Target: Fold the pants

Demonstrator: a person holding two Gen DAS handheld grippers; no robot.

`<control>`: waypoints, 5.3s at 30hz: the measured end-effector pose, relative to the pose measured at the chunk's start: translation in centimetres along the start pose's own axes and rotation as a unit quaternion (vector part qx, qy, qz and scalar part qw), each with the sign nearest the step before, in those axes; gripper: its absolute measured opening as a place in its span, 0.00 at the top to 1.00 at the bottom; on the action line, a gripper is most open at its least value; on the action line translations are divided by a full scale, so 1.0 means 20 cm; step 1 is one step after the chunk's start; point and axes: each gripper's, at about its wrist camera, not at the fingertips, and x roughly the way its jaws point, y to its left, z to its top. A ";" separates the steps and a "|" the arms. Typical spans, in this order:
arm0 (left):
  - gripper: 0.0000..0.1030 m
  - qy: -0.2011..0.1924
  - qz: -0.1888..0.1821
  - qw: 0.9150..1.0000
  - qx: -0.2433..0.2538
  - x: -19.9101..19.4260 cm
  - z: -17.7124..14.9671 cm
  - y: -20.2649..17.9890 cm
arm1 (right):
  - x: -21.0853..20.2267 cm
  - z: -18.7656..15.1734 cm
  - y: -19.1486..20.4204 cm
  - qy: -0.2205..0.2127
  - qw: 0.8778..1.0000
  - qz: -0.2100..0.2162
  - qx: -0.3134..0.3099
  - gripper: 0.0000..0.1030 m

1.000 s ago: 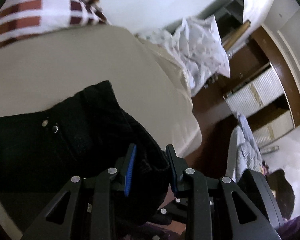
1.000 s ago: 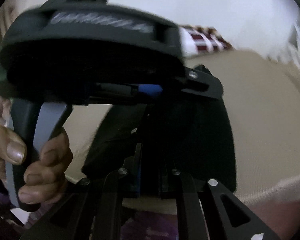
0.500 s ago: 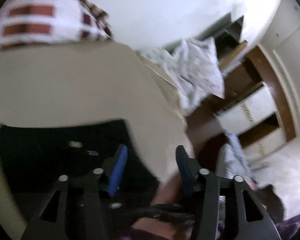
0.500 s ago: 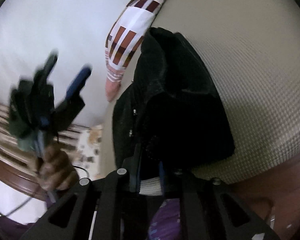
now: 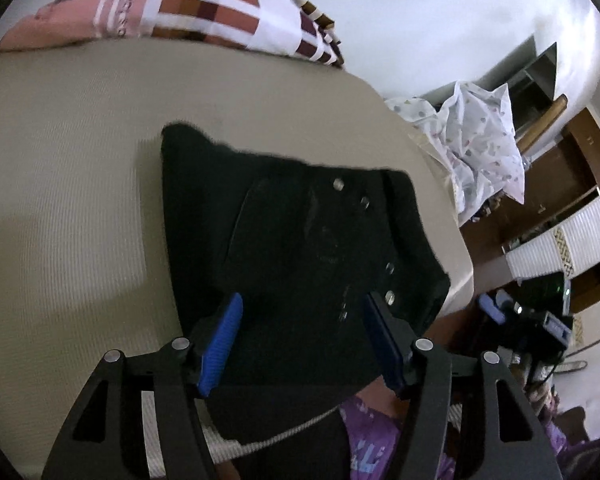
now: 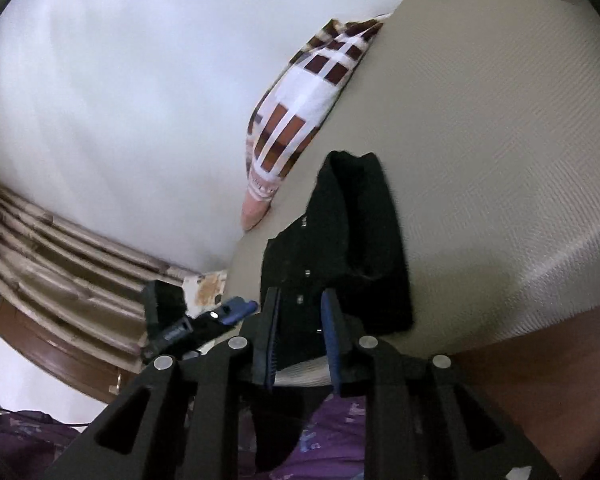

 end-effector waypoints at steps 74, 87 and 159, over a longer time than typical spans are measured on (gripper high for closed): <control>0.32 0.026 -0.019 0.999 -0.043 0.07 -0.14 0.02 | 0.23 0.01 -0.09 0.002 0.996 -0.066 0.065 0.56; 0.31 0.027 -0.023 0.998 -0.048 0.03 -0.15 0.03 | 0.34 -0.01 -0.17 0.036 0.994 -0.032 0.102 0.85; 0.28 -0.001 0.094 0.996 0.000 0.03 0.01 0.17 | 0.28 0.15 -0.06 0.053 0.983 -0.163 -0.061 0.37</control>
